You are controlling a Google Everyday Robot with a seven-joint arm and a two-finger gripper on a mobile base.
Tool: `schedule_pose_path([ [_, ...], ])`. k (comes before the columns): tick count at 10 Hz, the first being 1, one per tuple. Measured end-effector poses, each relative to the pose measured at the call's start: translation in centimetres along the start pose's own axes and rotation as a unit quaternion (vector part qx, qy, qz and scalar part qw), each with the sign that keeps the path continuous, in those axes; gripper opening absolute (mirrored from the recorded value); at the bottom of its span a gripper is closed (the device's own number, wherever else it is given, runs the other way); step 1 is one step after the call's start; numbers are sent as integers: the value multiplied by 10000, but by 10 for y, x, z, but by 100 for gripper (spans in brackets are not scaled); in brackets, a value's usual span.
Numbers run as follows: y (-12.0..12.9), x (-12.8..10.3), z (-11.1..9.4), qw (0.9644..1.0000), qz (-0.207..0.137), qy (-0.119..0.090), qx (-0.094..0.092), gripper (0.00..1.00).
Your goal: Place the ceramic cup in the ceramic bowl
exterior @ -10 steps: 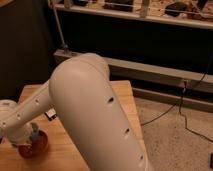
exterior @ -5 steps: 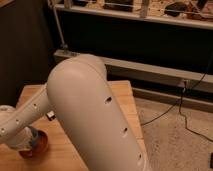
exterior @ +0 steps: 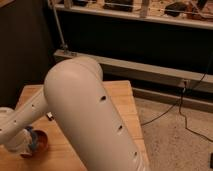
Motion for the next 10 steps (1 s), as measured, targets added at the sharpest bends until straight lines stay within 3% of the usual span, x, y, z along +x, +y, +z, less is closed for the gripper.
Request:
schedule_pose_path([
  [3,-12,-2,7,9999,160,16,49,72],
  [4,-14,-2,9,9998,194,22,55,77],
  [10,-24,-3,8,9992,373,86,117,80],
])
